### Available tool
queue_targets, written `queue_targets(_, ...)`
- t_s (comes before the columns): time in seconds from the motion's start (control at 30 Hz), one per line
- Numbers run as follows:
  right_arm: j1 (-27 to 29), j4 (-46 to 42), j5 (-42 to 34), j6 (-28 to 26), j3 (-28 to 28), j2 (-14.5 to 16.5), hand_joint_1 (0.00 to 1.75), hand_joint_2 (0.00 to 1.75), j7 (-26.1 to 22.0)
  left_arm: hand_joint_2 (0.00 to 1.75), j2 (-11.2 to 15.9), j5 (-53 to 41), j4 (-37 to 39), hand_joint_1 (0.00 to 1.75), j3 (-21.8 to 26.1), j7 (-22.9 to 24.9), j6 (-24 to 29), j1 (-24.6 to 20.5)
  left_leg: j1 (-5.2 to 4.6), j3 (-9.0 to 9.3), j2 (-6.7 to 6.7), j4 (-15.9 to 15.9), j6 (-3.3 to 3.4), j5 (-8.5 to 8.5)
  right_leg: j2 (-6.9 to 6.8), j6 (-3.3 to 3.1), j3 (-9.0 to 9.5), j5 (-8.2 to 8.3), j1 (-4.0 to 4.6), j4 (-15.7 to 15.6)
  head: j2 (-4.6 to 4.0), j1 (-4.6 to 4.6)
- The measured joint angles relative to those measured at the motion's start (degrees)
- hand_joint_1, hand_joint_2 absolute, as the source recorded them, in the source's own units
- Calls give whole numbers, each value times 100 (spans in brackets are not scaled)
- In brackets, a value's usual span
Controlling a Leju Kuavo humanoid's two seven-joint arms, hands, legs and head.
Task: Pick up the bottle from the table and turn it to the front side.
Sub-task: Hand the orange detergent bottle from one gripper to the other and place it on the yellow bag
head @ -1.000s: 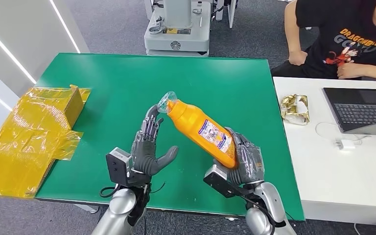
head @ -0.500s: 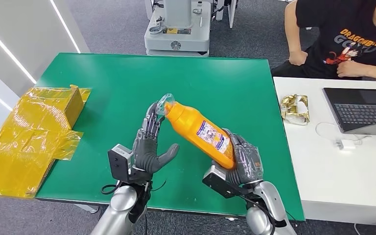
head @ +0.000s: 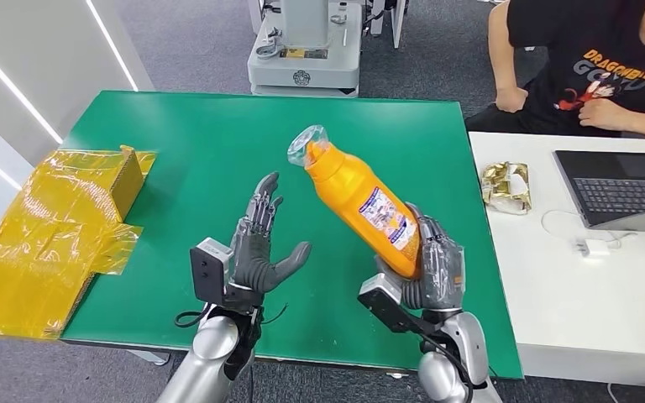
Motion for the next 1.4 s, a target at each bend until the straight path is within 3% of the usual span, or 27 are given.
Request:
queue_targets(0.43,-2,-61,-140,-147,-105,79,175,175,-84,175,-21,13,33,0,0,-3,115,-1,0,-1,-1,0,0,0,-1,0,0,0,0,0,0,-1)
queue_targets(0.67,-2,39,-305,858,-20,80,175,175,-145,175,-23,64,68,0,0,-27,82,-4,0,-1,-1,0,0,0,-1,0,0,0,0,0,0,-1)
queue_targets(1.1,-12,301,-325,1483,295,80,175,175,-729,175,-26,172,148,0,0,-49,27,-96,0,-1,-1,0,0,0,-1,0,0,0,0,0,0,-1)
queue_targets(1.4,-151,518,-359,1928,443,77,175,175,-666,175,-9,260,231,0,0,-95,124,-124,0,0,0,0,0,0,0,0,0,0,0,0,0,-1)
